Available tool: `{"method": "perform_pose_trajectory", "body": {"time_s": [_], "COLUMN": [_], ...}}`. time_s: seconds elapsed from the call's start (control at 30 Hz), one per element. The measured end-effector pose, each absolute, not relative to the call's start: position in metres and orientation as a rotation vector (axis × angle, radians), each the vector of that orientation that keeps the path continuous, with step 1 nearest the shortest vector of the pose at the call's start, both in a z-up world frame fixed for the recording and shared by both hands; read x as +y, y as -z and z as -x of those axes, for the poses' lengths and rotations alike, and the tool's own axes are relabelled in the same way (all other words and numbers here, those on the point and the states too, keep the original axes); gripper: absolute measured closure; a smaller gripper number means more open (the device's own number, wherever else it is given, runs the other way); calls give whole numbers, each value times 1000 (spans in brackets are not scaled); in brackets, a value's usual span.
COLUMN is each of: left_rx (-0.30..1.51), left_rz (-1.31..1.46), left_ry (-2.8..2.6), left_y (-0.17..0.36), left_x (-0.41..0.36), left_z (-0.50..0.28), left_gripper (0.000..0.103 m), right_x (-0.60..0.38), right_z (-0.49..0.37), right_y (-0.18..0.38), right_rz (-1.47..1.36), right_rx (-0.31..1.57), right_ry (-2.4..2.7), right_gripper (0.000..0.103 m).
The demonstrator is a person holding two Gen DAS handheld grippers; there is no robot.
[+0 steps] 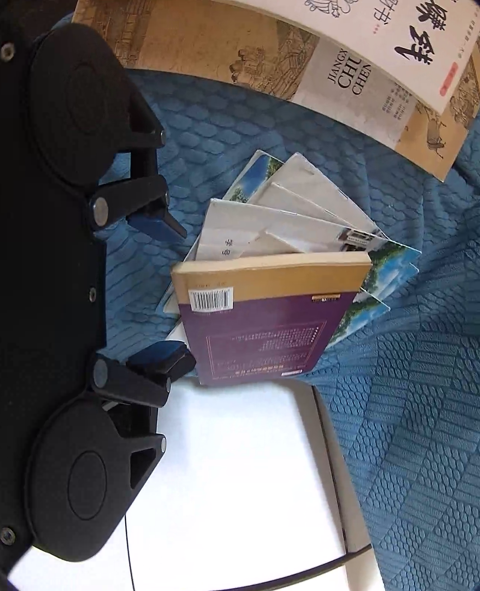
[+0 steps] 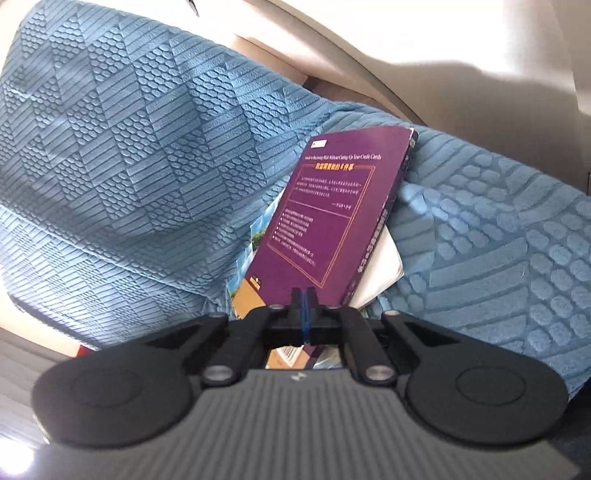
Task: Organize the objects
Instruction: 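Close the right gripper on the edge of the purple book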
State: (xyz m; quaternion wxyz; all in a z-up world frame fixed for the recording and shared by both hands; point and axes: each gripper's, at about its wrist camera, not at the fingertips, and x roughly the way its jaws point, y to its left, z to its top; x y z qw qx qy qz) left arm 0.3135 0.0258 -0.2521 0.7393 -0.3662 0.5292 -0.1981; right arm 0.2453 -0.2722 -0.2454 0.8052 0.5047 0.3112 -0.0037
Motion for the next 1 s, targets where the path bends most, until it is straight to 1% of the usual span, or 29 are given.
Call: {"method": "perform_pose_trajectory", "body": {"time_s": [0.07, 0.13, 0.2, 0.23, 0.27, 0.4, 0.5, 0.53, 0.6, 0.83, 1.0], "left_rx": [1170, 1177, 1185, 1183, 1179, 1166, 1173, 1184, 1191, 1152, 1105], "left_rz": [801, 805, 799, 800, 815, 846, 882, 921, 948, 1009, 1103], "left_ry": [427, 430, 411, 405, 402, 394, 403, 423, 419, 505, 563], "left_y": [258, 263, 268, 270, 271, 272, 274, 277, 278, 274, 280], "left_x": [23, 19, 18, 17, 17, 18, 16, 14, 12, 11, 17], "left_z": [-315, -317, -319, -319, -320, -322, -322, -322, -323, -323, -325], "left_gripper": [51, 59, 62, 65, 65, 66, 66, 63, 62, 62, 63], "right_x": [-272, -273, -270, -269, -267, -260, -262, -263, -264, -267, -271], "right_z": [-245, -246, -248, -252, -255, -269, -272, -273, -273, -269, -269], "right_y": [245, 247, 248, 248, 248, 250, 253, 254, 257, 262, 261], "right_rz": [-1067, -1067, -1048, -1034, -1022, -984, -1009, -1011, -1031, -1118, -1173], "right_rx": [666, 673, 676, 684, 688, 702, 710, 707, 700, 652, 622], "right_ry": [10, 4, -2, -11, -27, -51, -53, -53, -56, -67, -83], "right_gripper": [100, 99, 99, 99, 99, 100, 100, 101, 101, 101, 101]}}
